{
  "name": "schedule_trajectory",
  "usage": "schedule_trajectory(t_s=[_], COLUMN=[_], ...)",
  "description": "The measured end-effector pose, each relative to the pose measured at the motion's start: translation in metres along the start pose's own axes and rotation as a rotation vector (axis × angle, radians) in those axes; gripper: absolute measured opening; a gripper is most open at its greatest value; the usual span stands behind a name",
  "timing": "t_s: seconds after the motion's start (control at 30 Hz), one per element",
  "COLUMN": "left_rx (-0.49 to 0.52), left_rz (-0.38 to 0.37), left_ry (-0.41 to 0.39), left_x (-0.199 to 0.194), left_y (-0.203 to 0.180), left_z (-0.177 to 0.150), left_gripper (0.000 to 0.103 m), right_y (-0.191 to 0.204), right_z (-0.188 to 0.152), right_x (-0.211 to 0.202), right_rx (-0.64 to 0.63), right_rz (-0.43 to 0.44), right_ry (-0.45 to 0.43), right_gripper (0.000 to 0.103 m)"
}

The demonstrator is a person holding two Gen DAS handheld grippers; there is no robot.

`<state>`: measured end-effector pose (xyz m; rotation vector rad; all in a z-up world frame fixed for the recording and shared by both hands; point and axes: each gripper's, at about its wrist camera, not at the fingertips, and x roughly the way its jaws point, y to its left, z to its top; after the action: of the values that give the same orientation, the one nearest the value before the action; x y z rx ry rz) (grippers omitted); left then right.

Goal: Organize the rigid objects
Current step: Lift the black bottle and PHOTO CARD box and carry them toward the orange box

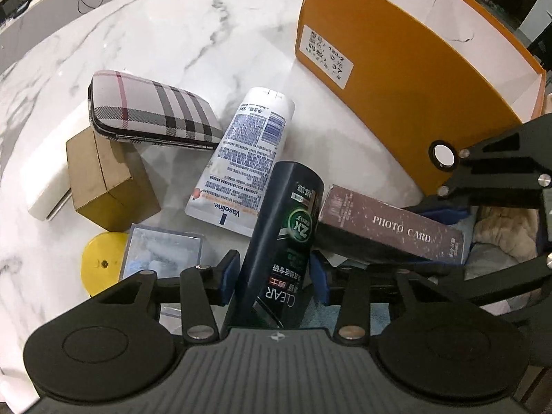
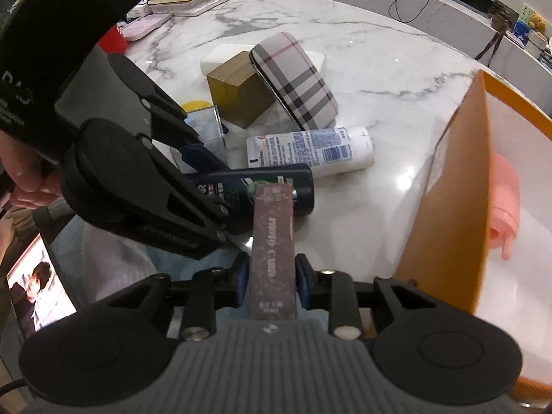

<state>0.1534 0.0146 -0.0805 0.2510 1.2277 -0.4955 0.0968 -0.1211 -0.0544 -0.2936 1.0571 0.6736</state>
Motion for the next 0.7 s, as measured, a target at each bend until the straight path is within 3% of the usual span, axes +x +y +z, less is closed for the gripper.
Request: schedule_trajectory(t_s=[0.1, 0.17, 0.3, 0.7], left_rx=[-0.011, -0.029, -0.046, -0.192], left_rz=[0.005, 0.010, -0.009, -0.022], left_ry=[0.012, 0.006, -0.026, -0.141], left_x=[-0.002, -0.002, -0.012, -0.060], left_y=[-0.001, -0.001, -0.002, -0.003], left_z=[0.002, 0.002, 0.001, -0.001], left_gripper=[0.049, 0.047, 0.039, 0.038], right_y=[-0.001, -0.002, -0.005, -0.009], right_z=[0.006, 0.008, 0.007, 0.012], right_x=[0.003, 0.005, 0.003, -0.035], right_rx=[-0.003, -0.010, 0.004, 0.055], right_rz=[-0.013, -0.014, -0.013, 0.012], right_ry=[-0.012, -0.007, -0.017, -0.126], right_gripper=[0.029, 0.022, 0.021, 0.021])
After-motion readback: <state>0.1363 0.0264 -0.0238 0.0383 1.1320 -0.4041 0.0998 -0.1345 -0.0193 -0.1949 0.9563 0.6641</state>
